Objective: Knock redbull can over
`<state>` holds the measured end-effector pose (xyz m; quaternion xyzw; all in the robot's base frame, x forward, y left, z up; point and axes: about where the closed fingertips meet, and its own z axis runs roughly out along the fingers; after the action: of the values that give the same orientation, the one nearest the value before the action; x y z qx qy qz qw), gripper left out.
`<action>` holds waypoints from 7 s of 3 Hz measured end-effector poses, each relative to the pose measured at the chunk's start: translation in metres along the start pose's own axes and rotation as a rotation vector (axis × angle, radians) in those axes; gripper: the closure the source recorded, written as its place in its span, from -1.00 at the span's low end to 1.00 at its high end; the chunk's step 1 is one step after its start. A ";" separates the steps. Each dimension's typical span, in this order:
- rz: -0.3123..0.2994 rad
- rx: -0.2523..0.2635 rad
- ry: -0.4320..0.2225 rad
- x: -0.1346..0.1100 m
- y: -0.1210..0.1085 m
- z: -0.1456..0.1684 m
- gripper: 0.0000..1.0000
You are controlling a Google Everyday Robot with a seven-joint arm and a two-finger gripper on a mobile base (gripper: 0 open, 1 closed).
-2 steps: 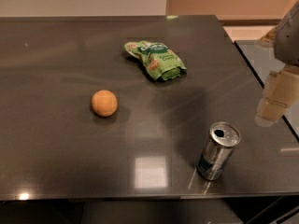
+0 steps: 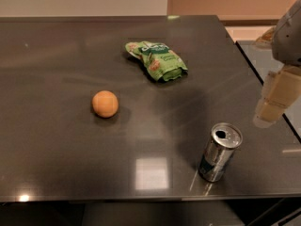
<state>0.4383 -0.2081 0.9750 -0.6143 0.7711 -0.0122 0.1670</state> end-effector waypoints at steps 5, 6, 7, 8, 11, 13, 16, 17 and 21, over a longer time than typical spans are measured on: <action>-0.397 -0.292 -0.279 -0.046 0.056 0.041 -1.00; -0.467 -0.309 -0.313 -0.047 0.068 0.049 -1.00; -0.532 -0.348 -0.324 -0.048 0.083 0.054 -1.00; -0.568 -0.377 -0.335 -0.046 0.095 0.055 -1.00; -0.601 -0.419 -0.367 -0.038 0.110 0.059 -0.16; -0.574 -0.389 -0.337 -0.043 0.098 0.054 0.77; -0.481 -0.268 -0.005 -0.074 0.042 0.061 1.00; -0.480 -0.254 0.095 -0.076 0.031 0.069 1.00; -0.498 -0.252 0.255 -0.086 0.000 0.105 -0.27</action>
Offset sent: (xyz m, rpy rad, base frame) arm -0.0292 0.0636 -0.0359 0.2285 0.1176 0.3428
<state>0.4828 -0.1070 0.8965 -0.7937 0.6071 -0.0340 -0.0165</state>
